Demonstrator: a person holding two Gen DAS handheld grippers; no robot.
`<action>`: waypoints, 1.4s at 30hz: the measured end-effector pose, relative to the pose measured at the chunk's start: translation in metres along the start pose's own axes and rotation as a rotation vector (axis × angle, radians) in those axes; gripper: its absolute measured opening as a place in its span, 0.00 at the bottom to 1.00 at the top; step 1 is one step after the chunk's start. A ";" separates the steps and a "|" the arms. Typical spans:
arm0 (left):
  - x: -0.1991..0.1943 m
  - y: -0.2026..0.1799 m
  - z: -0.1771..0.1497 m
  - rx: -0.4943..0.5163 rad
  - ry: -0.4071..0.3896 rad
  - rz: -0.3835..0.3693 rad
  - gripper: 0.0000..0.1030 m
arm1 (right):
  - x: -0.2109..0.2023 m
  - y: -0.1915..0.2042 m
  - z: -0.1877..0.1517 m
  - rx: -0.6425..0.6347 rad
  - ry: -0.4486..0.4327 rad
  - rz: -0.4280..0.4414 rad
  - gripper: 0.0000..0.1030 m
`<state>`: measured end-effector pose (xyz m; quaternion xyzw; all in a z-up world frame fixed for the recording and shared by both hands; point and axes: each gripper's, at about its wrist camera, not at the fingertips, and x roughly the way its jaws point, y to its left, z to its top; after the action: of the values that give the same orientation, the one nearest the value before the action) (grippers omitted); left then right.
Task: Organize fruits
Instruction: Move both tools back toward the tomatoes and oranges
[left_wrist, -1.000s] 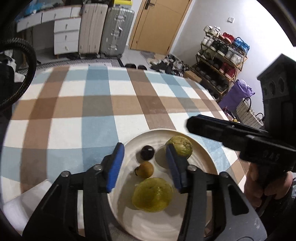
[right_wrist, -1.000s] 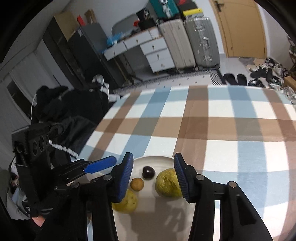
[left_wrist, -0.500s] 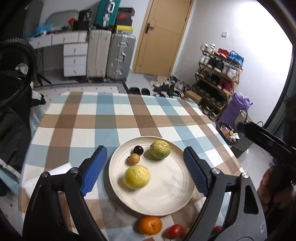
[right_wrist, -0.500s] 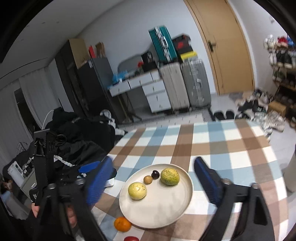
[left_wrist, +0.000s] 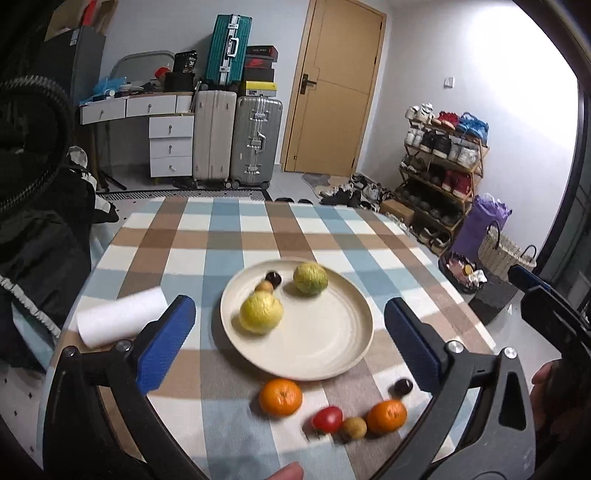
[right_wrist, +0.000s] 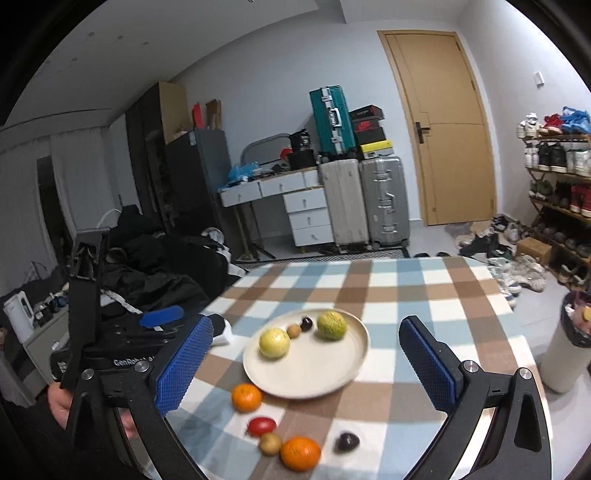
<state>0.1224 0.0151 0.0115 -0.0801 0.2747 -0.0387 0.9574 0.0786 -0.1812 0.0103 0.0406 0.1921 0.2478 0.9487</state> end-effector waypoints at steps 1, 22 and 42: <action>-0.004 -0.002 -0.007 0.002 0.009 -0.001 0.99 | -0.003 0.001 -0.006 -0.002 0.008 -0.005 1.00; 0.017 -0.049 -0.112 0.052 0.260 -0.227 0.99 | -0.009 -0.052 -0.091 0.157 0.177 -0.148 1.00; 0.055 -0.124 -0.134 0.206 0.433 -0.407 0.67 | -0.006 -0.087 -0.099 0.236 0.180 -0.167 1.00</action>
<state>0.0939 -0.1314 -0.1078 -0.0260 0.4452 -0.2732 0.8523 0.0754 -0.2616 -0.0941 0.1132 0.3067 0.1465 0.9336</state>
